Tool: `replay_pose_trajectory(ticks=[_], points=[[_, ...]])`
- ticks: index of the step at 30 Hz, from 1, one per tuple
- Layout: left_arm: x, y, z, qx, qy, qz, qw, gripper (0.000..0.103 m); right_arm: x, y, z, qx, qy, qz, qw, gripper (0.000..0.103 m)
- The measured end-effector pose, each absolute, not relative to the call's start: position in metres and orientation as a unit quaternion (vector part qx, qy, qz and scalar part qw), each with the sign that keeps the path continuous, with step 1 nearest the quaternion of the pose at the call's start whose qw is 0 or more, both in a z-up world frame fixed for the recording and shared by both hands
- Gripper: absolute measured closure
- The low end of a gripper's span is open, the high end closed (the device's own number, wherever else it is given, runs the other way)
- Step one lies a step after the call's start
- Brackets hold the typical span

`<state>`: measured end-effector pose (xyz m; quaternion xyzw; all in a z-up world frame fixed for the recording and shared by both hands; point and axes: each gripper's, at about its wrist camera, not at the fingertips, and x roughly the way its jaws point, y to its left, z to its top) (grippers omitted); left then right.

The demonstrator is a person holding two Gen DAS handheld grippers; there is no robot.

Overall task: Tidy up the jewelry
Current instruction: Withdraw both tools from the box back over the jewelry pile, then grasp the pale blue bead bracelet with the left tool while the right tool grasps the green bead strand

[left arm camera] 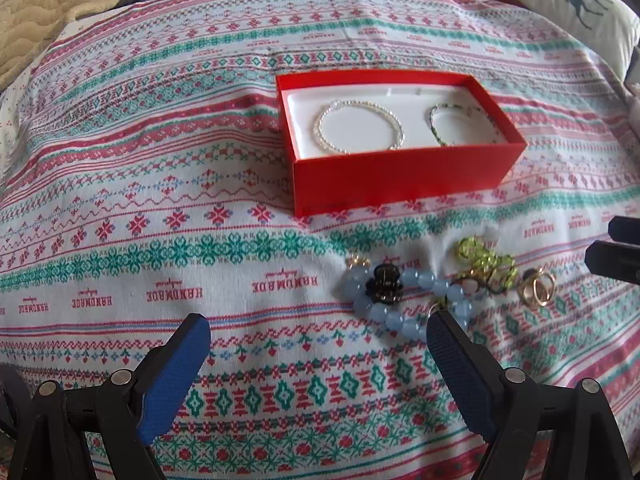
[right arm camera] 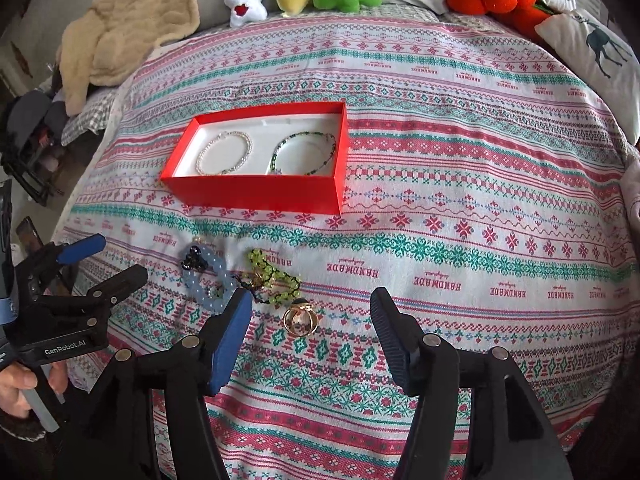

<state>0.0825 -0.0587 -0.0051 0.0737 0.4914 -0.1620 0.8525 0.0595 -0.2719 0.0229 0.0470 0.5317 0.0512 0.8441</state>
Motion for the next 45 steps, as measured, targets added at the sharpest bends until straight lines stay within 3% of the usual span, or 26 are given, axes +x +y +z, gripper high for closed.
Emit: replay_pose_trajectory(ticks=[9, 17, 25, 32, 37, 45], points=[[0.069, -0.045, -0.039, 0.095, 0.507, -0.176, 0.838, 0.012, 0.045, -0.268, -0.012, -0.005, 0.559, 0.044, 0.828, 0.039], [0.069, -0.052, -0.039, 0.096, 0.482, -0.206, 0.846, 0.014, 0.042, -0.262, -0.033, -0.033, 0.579, 0.051, 0.813, 0.039], [0.086, -0.072, -0.040, 0.022, 0.516, -0.227, 0.826, 0.043, 0.046, -0.262, -0.033, -0.028, 0.579, 0.050, 0.813, 0.039], [0.098, -0.093, -0.047, 0.030, 0.529, -0.179, 0.829, 0.060, 0.052, -0.259, -0.032, -0.028, 0.578, 0.051, 0.814, 0.039], [0.097, -0.102, -0.051, 0.084, 0.525, -0.148, 0.834, 0.091, 0.060, -0.261, -0.026, -0.020, 0.572, 0.049, 0.818, 0.039], [0.091, -0.082, -0.046, 0.070, 0.533, -0.162, 0.828, 0.094, 0.069, -0.259, -0.015, -0.001, 0.563, 0.055, 0.825, 0.039]])
